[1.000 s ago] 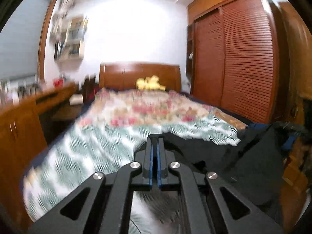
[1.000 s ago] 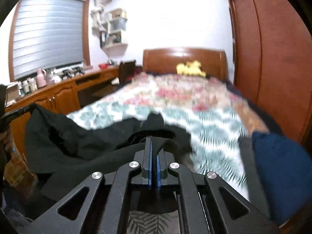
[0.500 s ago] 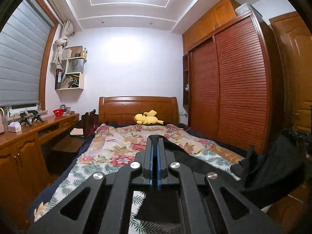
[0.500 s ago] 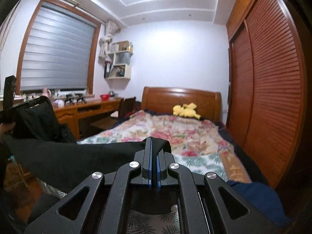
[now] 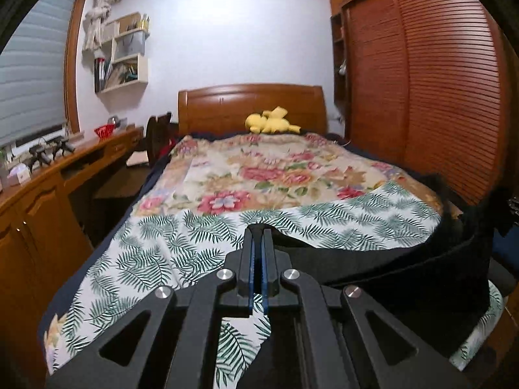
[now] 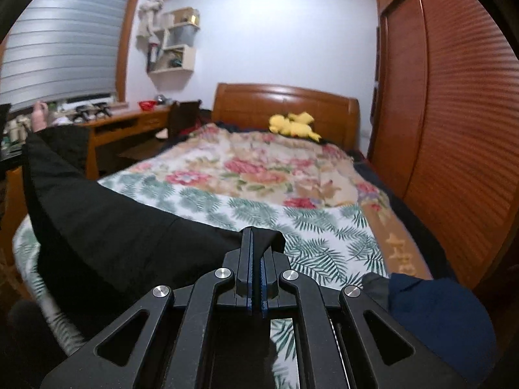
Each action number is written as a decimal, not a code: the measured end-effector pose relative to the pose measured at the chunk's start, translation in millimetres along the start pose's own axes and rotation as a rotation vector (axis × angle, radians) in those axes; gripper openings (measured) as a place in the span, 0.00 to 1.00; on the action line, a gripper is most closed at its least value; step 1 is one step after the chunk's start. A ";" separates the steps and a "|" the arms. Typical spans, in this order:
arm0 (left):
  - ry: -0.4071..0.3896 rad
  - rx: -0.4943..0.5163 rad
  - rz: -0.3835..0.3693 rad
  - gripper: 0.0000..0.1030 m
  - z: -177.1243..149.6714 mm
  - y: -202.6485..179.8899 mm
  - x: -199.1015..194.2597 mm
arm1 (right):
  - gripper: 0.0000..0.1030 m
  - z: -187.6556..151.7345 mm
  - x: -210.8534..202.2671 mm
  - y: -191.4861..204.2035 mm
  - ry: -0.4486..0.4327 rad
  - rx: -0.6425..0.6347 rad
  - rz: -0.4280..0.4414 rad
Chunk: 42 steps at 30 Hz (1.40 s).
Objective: Fold large clothes
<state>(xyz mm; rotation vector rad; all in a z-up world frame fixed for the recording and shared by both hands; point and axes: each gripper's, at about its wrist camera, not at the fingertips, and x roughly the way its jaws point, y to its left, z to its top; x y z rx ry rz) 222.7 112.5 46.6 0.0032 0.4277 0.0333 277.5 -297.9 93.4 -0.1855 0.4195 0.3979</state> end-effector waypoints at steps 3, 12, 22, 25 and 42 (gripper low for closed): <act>0.019 0.012 0.002 0.01 -3.2 -6.9 22.0 | 0.01 -1.7 35.4 -7.8 0.037 0.017 0.001; 0.096 0.005 -0.035 0.02 -24.3 -11.1 73.2 | 0.01 -27.3 105.9 -11.4 0.143 0.028 -0.029; 0.115 0.026 -0.035 0.07 -28.7 -6.7 88.3 | 0.01 -38.6 146.5 -7.0 0.180 0.023 -0.074; 0.100 0.050 -0.016 0.16 -33.9 -6.7 79.4 | 0.02 -43.0 159.7 -5.5 0.216 0.034 -0.084; 0.176 0.031 -0.240 0.23 -106.7 -68.6 55.5 | 0.48 -48.9 155.3 14.4 0.257 -0.015 -0.051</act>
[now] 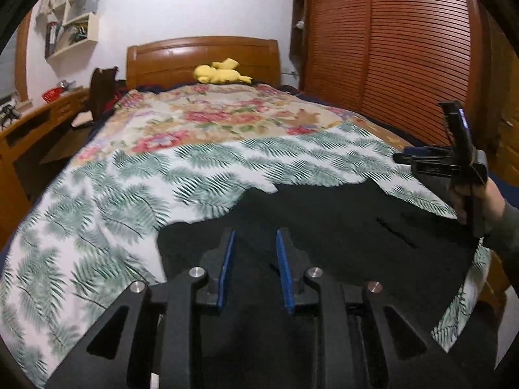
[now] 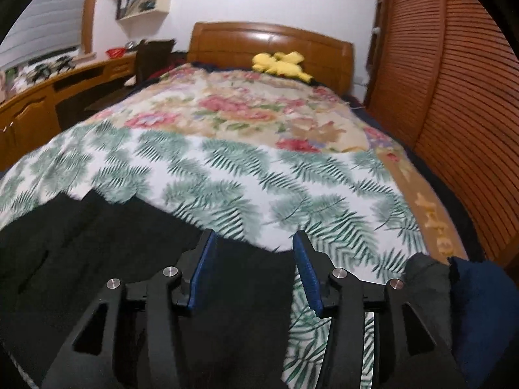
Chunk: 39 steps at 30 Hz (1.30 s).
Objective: Fold large clothes
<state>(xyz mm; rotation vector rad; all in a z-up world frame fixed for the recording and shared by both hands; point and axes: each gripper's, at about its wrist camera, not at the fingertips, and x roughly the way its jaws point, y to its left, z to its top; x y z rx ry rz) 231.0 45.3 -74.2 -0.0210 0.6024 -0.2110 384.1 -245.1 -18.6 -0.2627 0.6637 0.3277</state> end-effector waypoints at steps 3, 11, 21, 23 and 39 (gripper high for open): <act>0.009 0.002 -0.023 0.23 -10.3 -7.8 1.5 | 0.48 -10.7 -2.0 15.9 0.029 -0.022 0.038; 0.012 0.030 -0.099 0.24 -26.8 -26.7 -10.1 | 0.48 -48.7 -31.3 72.0 0.058 -0.093 0.132; 0.016 0.069 -0.096 0.29 -44.4 -40.2 -24.5 | 0.48 -102.6 -59.0 122.9 0.109 -0.112 0.250; 0.014 0.074 -0.087 0.29 -46.4 -40.8 -25.9 | 0.48 -108.4 -58.5 129.2 0.120 -0.121 0.257; 0.011 0.050 -0.036 0.32 -63.5 -33.0 -51.5 | 0.49 -134.4 -40.3 144.5 0.156 -0.132 0.225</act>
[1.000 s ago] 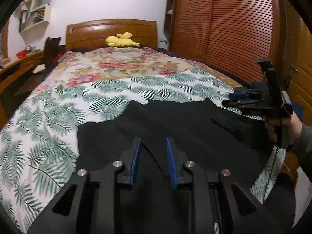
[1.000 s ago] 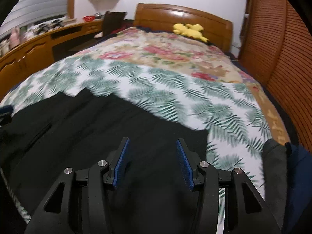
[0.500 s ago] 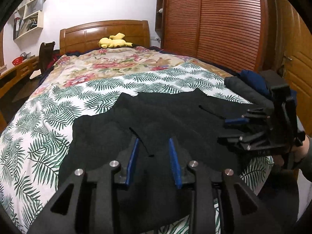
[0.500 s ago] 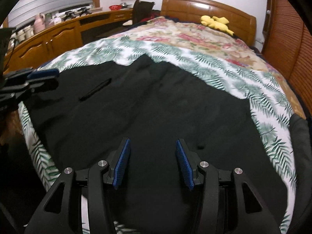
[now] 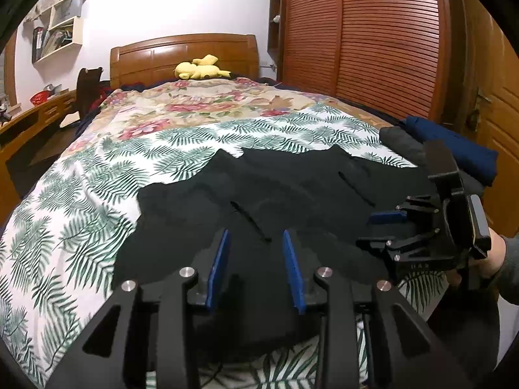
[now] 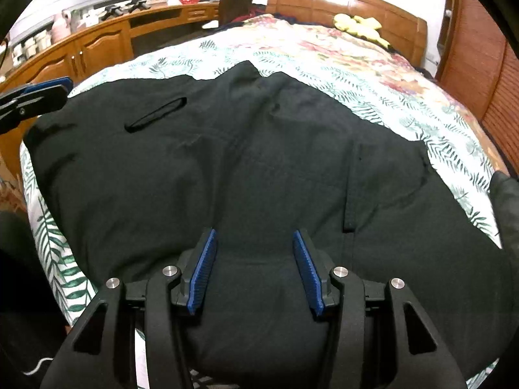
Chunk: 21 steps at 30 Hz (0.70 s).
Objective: Fold large clothes
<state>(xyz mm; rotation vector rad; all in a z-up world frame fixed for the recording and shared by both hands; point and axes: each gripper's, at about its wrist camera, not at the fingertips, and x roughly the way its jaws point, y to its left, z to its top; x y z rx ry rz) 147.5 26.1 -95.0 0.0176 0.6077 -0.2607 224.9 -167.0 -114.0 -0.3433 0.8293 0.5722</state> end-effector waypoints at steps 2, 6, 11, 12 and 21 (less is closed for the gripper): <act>0.002 -0.016 0.010 0.33 -4.9 5.1 -8.3 | 0.49 -0.8 0.3 -0.1 -0.002 0.001 0.000; 0.007 -0.046 0.072 0.34 -16.8 20.5 -28.1 | 0.49 -3.2 1.8 2.0 -0.013 -0.014 -0.008; 0.047 -0.089 0.138 0.36 -33.8 40.0 -36.7 | 0.49 -6.6 2.7 -1.1 -0.032 -0.006 0.006; 0.056 -0.100 0.147 0.36 -38.2 44.1 -37.8 | 0.49 -7.6 2.8 -2.1 -0.036 -0.002 0.010; 0.138 -0.171 0.178 0.40 -62.4 62.2 -19.2 | 0.49 -13.4 3.7 -3.0 -0.063 0.007 0.029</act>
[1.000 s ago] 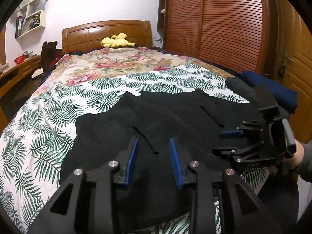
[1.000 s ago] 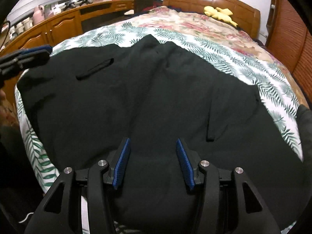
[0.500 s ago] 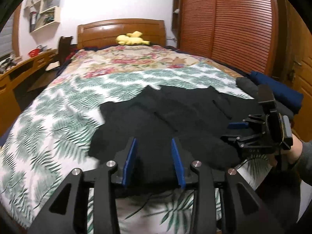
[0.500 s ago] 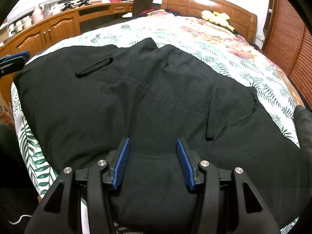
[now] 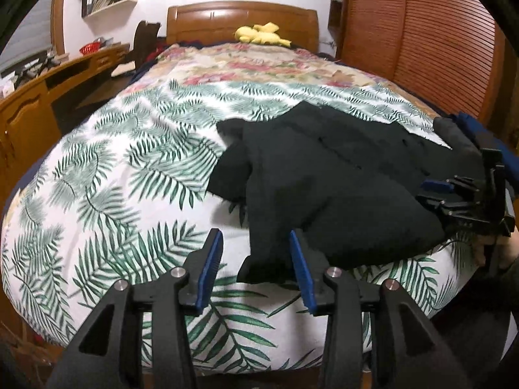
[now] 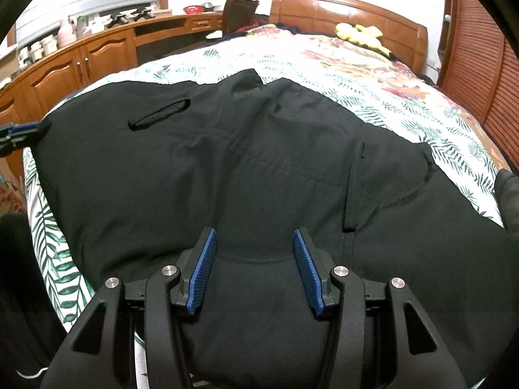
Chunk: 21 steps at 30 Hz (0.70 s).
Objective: Fold large clothes
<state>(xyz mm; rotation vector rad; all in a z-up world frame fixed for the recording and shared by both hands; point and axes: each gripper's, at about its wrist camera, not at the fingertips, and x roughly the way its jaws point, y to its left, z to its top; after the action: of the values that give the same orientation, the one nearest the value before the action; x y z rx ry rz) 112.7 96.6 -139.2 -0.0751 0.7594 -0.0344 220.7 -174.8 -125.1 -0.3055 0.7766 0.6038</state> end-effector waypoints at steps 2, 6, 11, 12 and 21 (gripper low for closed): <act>0.009 -0.018 -0.003 0.40 -2.7 1.0 4.1 | 0.49 -1.3 0.6 0.2 -0.005 -0.006 0.001; 0.034 -0.057 -0.013 0.40 -8.7 3.5 11.4 | 0.49 -1.5 0.6 -1.1 -0.004 -0.012 0.013; 0.039 -0.124 -0.027 0.40 -16.8 5.3 10.3 | 0.49 -0.8 -6.3 0.0 -0.016 0.002 0.001; 0.037 -0.142 -0.028 0.40 -17.6 6.0 9.7 | 0.49 0.9 -8.3 -0.3 -0.014 0.010 0.005; 0.043 -0.159 -0.030 0.40 -14.2 1.2 9.0 | 0.48 2.5 -30.1 19.3 -0.060 -0.029 0.071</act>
<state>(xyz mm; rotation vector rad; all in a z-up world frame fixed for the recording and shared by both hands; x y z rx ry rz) 109.4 96.5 -155.7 -0.2379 0.8035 -0.0040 193.5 -170.2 -102.2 -0.2857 0.7243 0.6886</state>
